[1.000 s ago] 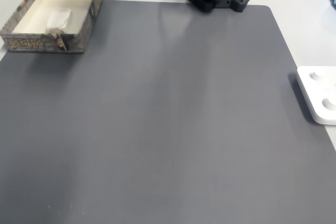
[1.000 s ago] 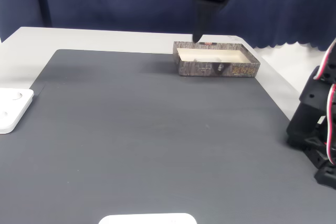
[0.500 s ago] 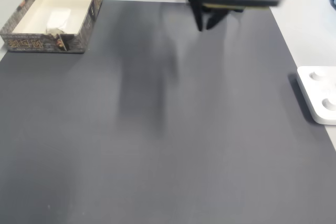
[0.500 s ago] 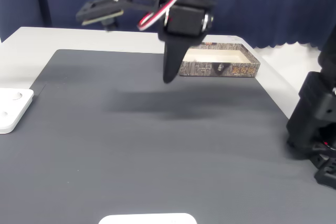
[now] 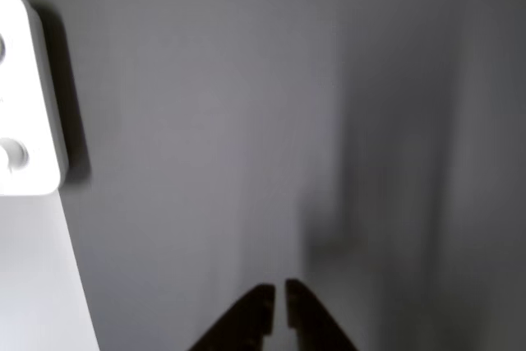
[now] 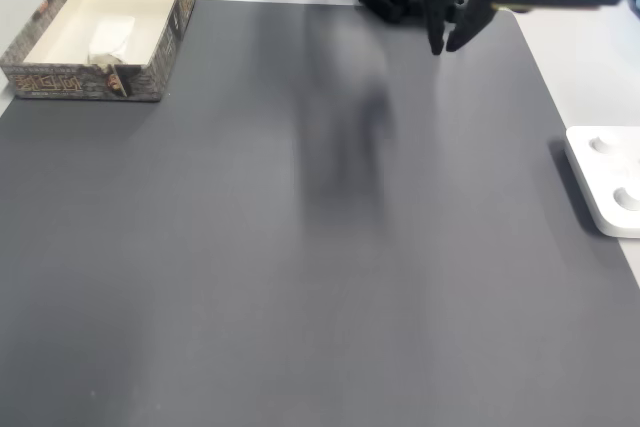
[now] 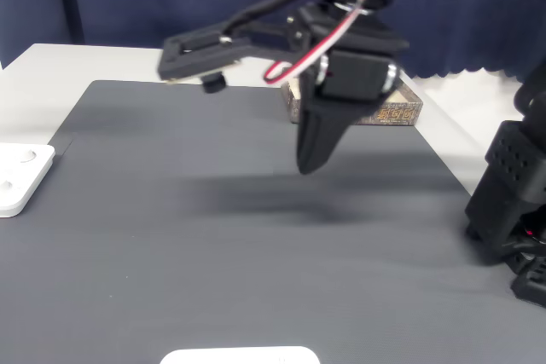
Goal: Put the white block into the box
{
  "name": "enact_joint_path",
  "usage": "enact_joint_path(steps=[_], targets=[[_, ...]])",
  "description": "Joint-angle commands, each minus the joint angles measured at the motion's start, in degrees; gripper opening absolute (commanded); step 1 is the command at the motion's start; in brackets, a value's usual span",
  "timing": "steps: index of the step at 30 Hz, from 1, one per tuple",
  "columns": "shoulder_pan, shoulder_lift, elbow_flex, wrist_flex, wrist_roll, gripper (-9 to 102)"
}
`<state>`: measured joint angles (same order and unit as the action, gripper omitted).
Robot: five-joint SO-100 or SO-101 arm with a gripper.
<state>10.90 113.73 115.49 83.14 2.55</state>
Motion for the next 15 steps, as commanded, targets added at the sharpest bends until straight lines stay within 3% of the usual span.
enact_joint_path(steps=[1, 15], targets=[[-0.4, 12.2, 7.2, -1.9, -3.3, -2], [-5.5, 41.8, 35.0, -12.9, -8.2, -2]])
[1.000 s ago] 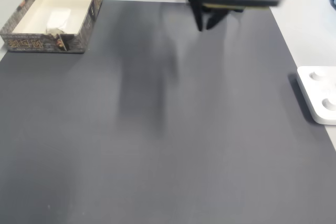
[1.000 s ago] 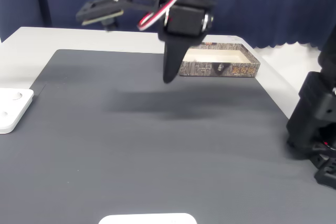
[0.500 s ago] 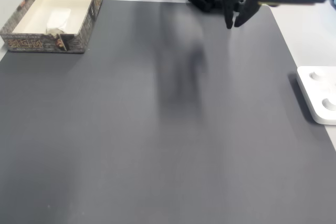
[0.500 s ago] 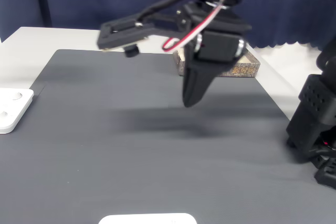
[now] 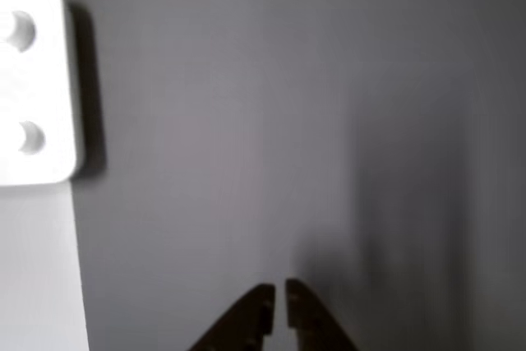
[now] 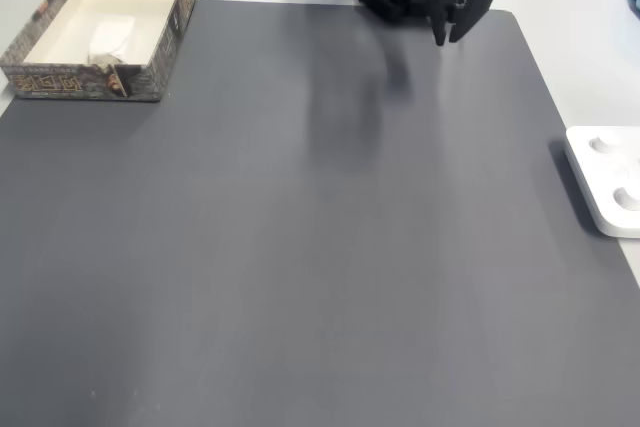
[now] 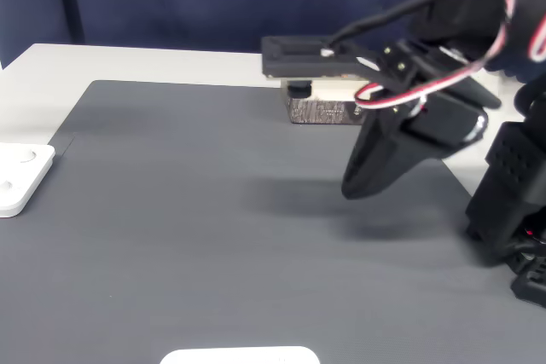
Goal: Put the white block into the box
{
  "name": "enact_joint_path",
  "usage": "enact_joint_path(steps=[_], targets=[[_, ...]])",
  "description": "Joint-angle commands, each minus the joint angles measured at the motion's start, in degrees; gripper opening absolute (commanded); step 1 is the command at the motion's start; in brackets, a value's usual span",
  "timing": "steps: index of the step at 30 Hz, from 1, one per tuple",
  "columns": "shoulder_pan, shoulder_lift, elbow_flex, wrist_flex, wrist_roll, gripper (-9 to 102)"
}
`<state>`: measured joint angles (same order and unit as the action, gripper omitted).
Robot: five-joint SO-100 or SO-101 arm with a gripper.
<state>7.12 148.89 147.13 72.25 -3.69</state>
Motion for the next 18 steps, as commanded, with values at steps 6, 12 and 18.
enact_joint_path(steps=[6, 12, 18], targets=[[-2.8, 16.7, 10.8, -2.9, -0.9, -2], [-2.6, 29.8, 19.7, -3.3, 0.4, -2], [-2.5, 39.0, 24.0, -1.8, 0.6, -2]])
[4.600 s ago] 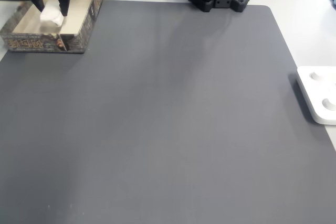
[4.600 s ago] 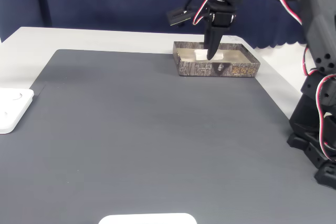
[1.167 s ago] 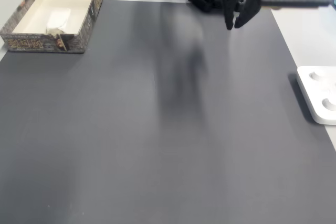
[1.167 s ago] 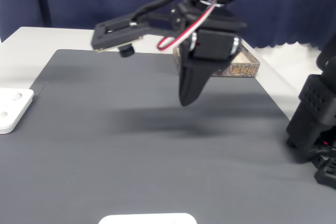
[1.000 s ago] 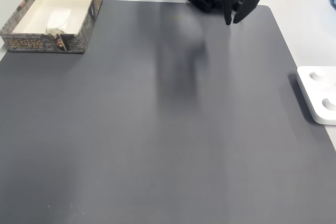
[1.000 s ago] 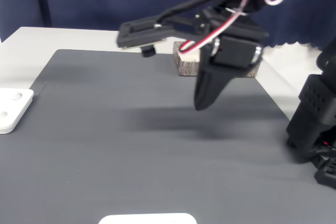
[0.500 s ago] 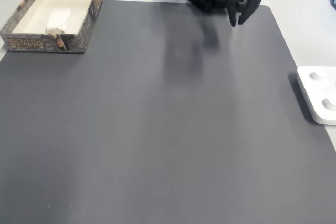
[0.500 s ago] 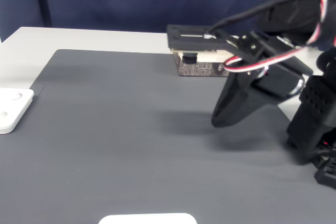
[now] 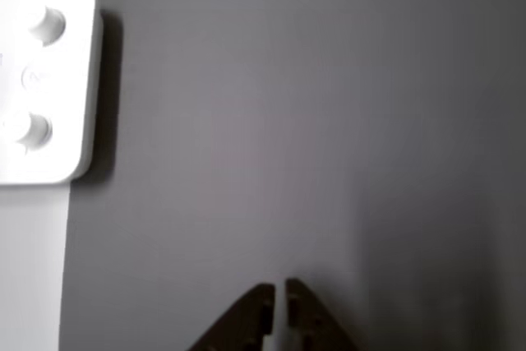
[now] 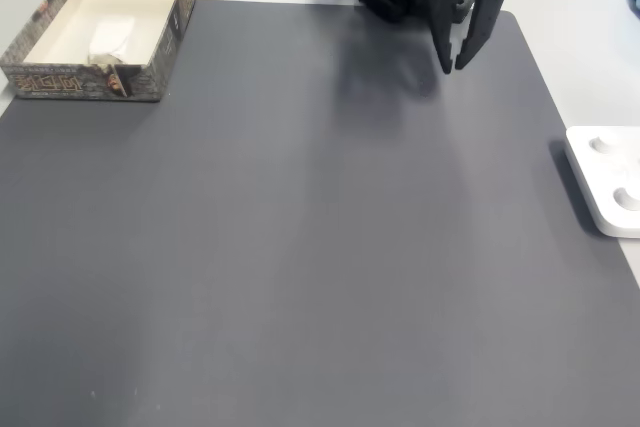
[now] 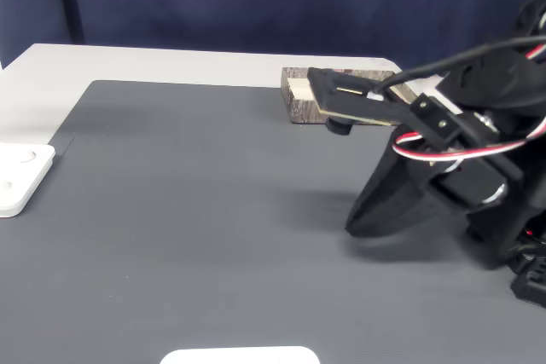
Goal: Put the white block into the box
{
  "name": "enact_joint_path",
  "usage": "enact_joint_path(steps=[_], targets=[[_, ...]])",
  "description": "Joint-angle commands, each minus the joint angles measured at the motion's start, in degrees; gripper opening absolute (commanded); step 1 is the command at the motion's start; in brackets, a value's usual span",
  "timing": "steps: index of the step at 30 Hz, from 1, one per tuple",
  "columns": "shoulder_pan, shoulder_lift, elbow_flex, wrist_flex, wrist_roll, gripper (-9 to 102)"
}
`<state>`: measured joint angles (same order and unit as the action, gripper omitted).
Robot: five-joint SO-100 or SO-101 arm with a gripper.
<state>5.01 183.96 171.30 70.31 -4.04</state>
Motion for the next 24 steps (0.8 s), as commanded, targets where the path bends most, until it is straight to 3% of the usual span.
enact_joint_path(steps=[1, 24], targets=[[-0.1, 5.1, 0.0, 1.2, 1.7, -2], [1.1, 6.5, 5.9, 6.1, 2.4, -2]])
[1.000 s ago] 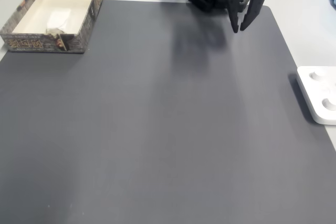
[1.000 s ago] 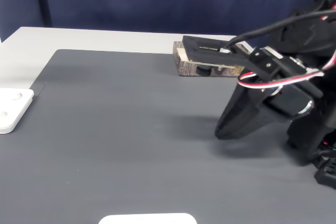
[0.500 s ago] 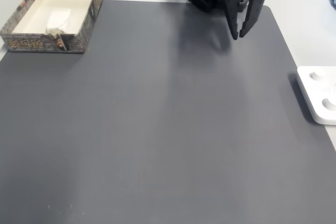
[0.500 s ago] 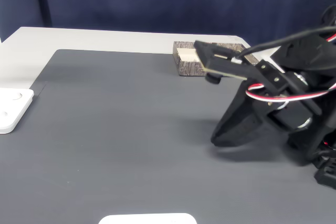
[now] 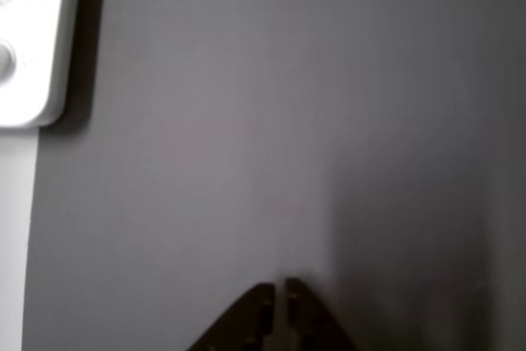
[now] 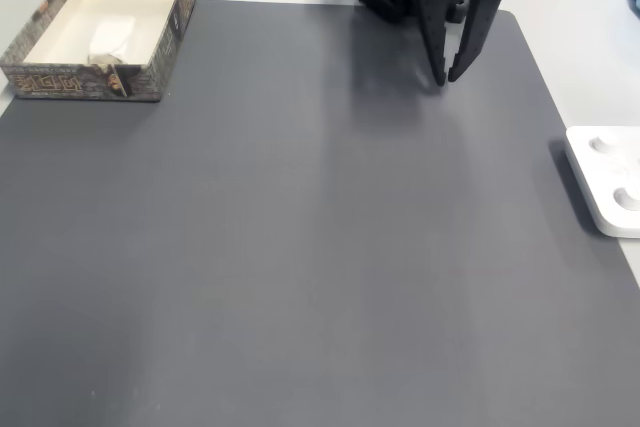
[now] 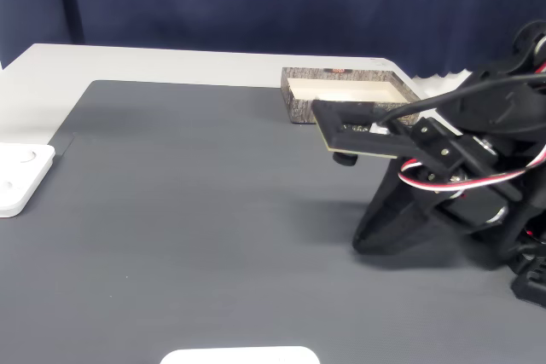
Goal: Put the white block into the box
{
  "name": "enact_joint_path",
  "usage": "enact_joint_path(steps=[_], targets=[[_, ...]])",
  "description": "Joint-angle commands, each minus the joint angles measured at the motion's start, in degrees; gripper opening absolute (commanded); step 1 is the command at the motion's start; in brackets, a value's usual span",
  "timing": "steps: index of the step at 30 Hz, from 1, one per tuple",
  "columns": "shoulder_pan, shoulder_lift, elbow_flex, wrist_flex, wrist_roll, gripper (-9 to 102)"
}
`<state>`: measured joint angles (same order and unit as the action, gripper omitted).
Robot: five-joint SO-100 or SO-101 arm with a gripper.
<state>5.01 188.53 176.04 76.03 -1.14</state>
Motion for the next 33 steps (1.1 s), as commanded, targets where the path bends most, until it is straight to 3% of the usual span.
enact_joint_path(steps=[1, 33], targets=[[1.1, 1.9, 1.1, 0.3, -0.4, -2], [1.4, 1.9, 1.1, 0.3, -1.0, -2]])
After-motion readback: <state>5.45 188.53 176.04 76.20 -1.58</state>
